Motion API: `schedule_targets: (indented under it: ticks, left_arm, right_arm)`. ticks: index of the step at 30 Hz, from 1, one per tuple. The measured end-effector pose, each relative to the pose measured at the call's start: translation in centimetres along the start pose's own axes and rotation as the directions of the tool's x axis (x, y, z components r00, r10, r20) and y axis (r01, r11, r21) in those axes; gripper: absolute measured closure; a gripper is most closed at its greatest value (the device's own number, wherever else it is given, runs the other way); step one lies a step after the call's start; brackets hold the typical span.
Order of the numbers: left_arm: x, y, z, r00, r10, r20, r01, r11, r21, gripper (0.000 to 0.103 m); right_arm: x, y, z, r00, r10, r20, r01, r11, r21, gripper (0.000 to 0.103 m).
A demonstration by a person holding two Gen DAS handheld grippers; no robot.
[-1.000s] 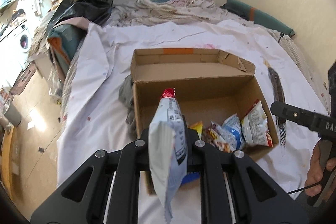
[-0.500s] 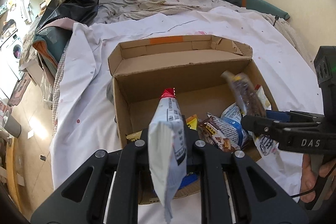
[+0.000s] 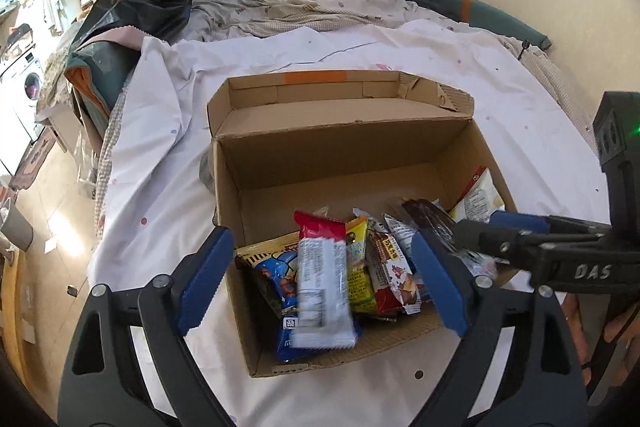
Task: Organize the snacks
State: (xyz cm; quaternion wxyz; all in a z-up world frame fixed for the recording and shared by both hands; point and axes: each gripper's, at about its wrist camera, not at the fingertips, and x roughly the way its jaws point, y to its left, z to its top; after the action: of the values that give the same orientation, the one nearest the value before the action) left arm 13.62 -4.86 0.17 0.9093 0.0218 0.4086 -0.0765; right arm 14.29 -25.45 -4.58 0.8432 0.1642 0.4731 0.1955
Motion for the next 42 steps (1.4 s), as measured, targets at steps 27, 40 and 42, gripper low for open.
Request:
schedule_targets:
  ticks: [27, 40, 42]
  left_arm:
    - [-12.6, 3.3, -6.4, 0.985, 0.103, 0.138, -0.084, 0.987, -0.133, 0.015]
    - [-12.3, 3.3, -8.5, 0.985, 0.129, 0.117, -0.106, 0.978, -0.182, 0.0]
    - [-12.1, 3.3, -8.5, 0.985, 0.133, 0.113, -0.11, 0.976, -0.186, 0.0]
  right_arm:
    - [-11.8, 5.6, -8.9, 0.954, -0.103, 0.282, 0.138, 0.985, -0.107, 0.002]
    - [-10.9, 6.5, -9.9, 0.935, -0.163, 0.314, 0.207, 0.972, -0.113, 0.002]
    - [-10.7, 6.4, -9.8, 0.933, -0.175, 0.315, 0.219, 0.97, -0.109, 0.001]
